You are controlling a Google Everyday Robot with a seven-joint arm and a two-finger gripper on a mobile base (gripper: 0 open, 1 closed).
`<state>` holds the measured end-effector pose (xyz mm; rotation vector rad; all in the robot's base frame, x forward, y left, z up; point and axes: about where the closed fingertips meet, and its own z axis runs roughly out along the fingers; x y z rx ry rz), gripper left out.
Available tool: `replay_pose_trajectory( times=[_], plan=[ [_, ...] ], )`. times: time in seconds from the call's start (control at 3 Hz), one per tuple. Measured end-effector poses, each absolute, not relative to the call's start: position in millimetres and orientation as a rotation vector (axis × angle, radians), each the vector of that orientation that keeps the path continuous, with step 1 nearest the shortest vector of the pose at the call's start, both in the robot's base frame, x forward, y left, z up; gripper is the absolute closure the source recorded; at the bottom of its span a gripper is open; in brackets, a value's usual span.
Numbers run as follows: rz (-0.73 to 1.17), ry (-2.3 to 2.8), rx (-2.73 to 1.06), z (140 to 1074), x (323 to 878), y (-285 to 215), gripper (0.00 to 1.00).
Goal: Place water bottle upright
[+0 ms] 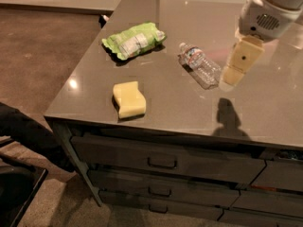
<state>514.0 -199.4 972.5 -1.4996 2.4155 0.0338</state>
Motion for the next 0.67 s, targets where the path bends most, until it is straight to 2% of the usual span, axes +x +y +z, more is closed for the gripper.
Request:
replay_pose_trajectory(
  times=[0.67],
  plan=[
    [0.062,2.554,-1.15,961.5,575.7,-186.1,0.0]
  ],
)
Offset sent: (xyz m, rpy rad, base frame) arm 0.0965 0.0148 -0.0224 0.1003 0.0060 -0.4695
